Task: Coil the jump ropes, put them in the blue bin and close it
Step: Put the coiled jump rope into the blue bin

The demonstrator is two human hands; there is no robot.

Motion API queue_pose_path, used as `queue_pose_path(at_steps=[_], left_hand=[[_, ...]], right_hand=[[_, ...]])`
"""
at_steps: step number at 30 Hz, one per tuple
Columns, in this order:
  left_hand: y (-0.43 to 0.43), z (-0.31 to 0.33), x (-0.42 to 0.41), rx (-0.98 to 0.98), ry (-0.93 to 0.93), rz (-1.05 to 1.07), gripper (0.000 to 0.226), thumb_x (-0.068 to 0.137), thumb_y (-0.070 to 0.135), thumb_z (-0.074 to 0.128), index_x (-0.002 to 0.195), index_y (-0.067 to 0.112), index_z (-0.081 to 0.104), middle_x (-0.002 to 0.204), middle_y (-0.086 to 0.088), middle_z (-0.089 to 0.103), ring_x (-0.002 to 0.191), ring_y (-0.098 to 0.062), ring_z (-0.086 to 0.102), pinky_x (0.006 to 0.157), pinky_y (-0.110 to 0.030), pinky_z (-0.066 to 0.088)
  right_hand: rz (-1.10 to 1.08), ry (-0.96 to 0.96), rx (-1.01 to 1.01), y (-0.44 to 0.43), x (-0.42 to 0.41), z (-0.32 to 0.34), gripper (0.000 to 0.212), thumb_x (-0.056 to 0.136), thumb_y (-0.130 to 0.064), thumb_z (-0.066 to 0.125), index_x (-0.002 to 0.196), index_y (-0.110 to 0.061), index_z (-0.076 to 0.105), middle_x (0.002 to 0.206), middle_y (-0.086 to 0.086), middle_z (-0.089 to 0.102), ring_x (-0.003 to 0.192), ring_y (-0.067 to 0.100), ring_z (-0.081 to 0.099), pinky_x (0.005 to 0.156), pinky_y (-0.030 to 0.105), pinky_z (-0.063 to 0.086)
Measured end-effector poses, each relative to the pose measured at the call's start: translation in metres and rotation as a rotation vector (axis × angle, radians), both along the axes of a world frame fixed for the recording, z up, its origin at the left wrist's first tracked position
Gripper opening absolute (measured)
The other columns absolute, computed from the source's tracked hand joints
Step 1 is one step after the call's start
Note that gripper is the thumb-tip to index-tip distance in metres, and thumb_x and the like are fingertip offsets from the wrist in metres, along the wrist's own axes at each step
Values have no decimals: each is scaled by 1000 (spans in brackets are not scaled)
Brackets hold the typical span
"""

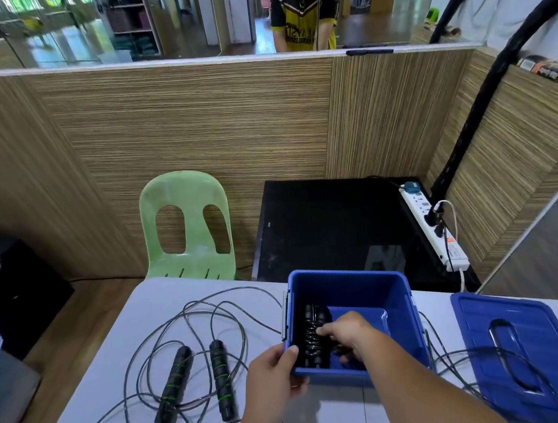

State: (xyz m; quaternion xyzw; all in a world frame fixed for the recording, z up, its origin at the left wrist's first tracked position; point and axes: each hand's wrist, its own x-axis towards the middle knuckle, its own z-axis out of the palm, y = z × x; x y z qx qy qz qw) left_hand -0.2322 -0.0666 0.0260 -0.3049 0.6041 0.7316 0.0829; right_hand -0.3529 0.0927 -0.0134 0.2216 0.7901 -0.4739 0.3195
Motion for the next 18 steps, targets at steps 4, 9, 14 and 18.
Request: queue_pose_path(at_steps=[4,9,14,18], left_hand=[[-1,6,3,-49,-15,-29,11,99,21,67,98,13,75,87,-14,75,64,-26,72,66,-41,57],[-5,8,5,-223,-20,-94,13,96,34,70,98,21,74,85,-2,71,68,-21,66,63,-38,56],[-12,13,6,-464,1,-153,51,81,63,69,116,25,72,100,7,75,97,-15,69,94,-42,57],[-14,30,8,-568,27,-134,40,94,49,66,124,23,65,96,19,67,92,-1,62,85,-32,47]], right_hand=[[-3,48,-16,8,-1,3,25,84,-28,81,83,-8,65,74,11,64,61,27,57,54,31,50],[-38,44,-74,12,2,9,23,84,-24,80,78,-12,61,63,10,56,54,22,43,50,30,39],[-73,135,-113,17,8,27,23,84,-24,80,78,-8,64,64,7,57,48,19,47,49,31,40],[-48,210,-57,27,13,37,32,77,-37,82,80,-9,68,78,11,60,71,28,58,60,37,50]])
